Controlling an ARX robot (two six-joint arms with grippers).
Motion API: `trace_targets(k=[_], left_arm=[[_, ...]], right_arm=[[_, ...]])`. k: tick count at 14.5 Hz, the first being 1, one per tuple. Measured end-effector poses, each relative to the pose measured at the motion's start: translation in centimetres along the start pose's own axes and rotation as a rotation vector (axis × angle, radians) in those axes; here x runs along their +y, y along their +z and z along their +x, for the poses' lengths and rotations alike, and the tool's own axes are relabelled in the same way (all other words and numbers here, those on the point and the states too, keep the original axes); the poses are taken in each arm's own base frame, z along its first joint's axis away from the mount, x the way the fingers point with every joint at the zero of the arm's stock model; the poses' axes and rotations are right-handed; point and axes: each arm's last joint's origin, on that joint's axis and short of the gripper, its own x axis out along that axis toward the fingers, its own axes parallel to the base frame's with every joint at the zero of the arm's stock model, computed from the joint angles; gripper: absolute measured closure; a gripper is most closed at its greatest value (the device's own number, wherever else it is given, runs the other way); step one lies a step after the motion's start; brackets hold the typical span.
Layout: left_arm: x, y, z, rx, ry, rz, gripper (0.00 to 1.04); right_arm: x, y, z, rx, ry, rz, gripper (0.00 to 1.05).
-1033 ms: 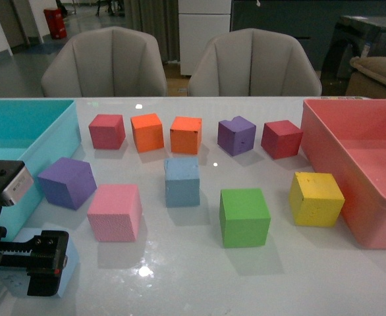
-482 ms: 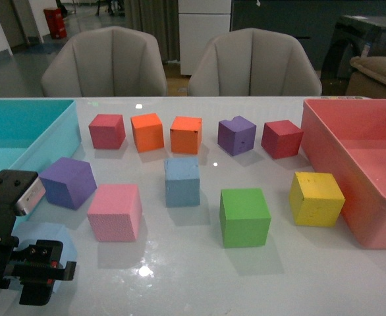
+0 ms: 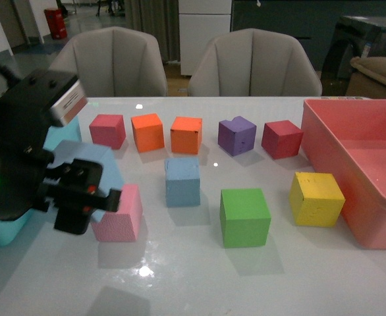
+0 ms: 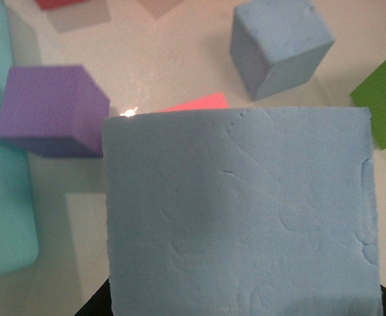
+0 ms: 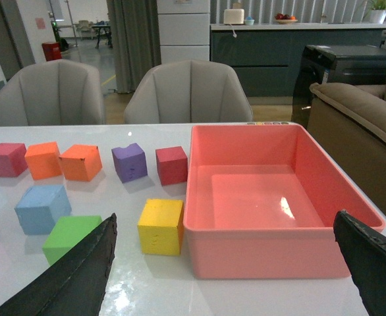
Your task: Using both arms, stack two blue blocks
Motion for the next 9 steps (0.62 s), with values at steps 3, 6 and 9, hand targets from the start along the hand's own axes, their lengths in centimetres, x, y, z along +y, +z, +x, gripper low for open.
trace_targets(k=[3, 6, 9], left_arm=[[-0.9, 1.1, 0.0, -0.01, -0.01, 0.023, 0.55], [-2.8, 2.8, 0.7, -0.006, -0.035, 0.07, 0.55], [-7.7, 8.3, 7.3, 0.075, -0.062, 0.12, 0.55]], right_arm=[[0.0, 0.0, 0.0, 0.0, 0.0, 0.0, 0.06], [0.0, 0.0, 0.0, 0.0, 0.0, 0.0, 0.06], [0.0, 0.0, 0.0, 0.0, 0.0, 0.0, 0.06]])
